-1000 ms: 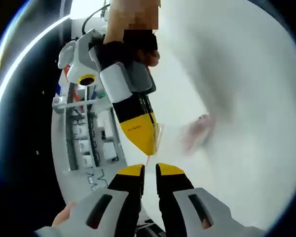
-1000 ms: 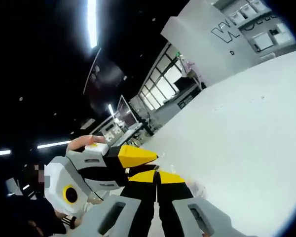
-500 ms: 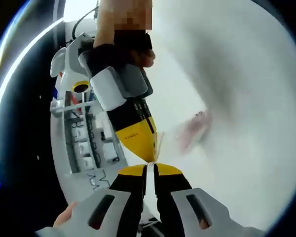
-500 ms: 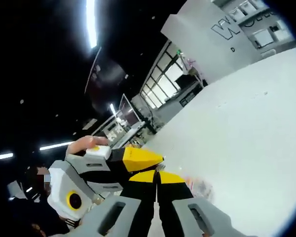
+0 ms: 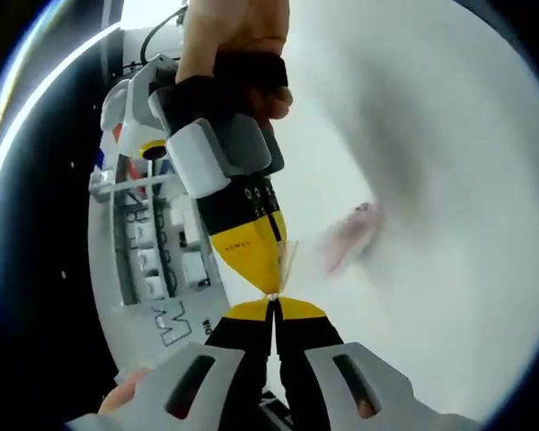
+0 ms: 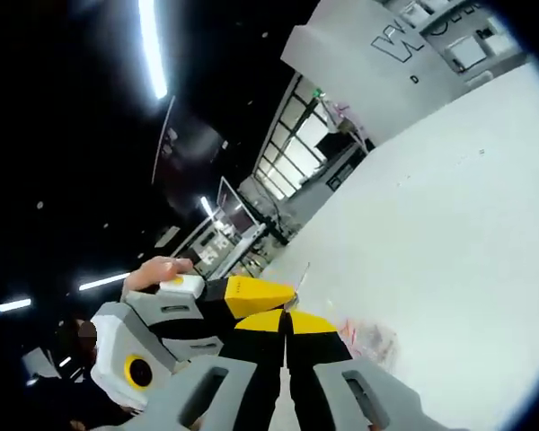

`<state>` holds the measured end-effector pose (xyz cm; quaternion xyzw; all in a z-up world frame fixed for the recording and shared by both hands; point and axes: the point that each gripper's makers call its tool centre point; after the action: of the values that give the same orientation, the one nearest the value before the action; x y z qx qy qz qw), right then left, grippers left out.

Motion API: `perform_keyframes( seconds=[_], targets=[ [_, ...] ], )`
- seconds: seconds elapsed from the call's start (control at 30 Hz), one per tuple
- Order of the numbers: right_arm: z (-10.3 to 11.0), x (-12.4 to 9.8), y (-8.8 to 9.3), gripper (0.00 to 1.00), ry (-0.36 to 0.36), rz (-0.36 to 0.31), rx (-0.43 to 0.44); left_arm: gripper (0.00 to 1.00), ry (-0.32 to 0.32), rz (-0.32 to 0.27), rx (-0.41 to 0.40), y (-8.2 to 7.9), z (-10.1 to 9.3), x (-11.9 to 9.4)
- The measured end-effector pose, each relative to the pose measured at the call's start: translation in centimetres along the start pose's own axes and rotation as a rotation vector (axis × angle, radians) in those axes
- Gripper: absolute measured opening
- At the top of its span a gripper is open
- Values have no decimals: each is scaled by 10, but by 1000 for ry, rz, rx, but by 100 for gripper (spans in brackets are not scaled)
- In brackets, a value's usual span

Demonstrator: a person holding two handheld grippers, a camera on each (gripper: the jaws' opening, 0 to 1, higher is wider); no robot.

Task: Open the resealable bag by pulling the two sides of the seal apart until the entire bag opening is separated and visibly accessible.

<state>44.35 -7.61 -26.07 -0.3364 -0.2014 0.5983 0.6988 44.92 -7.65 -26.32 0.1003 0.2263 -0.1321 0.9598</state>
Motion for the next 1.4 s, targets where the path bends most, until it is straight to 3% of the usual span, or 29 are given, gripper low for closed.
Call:
perform_keyframes(
  seconds=[0.27, 0.43, 0.83, 1.4],
  targets=[
    [-1, -2, -1, 0, 28, -18, -37, 1, -1, -16, -70, 0, 2, -2],
    [2, -4, -2, 0, 4, -26, -13, 1, -2, -20, -53, -1, 1, -2],
    [1, -5, -4, 0, 12, -43, -107, 1, -3, -23, -27, -5, 1, -1],
    [-1, -1, -3, 0, -3, -27, -121, 1, -11, -29, -18, -6, 2, -2]
  ],
)
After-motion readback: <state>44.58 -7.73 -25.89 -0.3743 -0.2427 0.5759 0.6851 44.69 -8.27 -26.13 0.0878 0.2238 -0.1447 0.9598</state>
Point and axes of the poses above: the point that each gripper's makers call its tool centre point, and the gripper's own axes: x roughly forward along the fingers, z roughly to its left, y roughly out of its underside
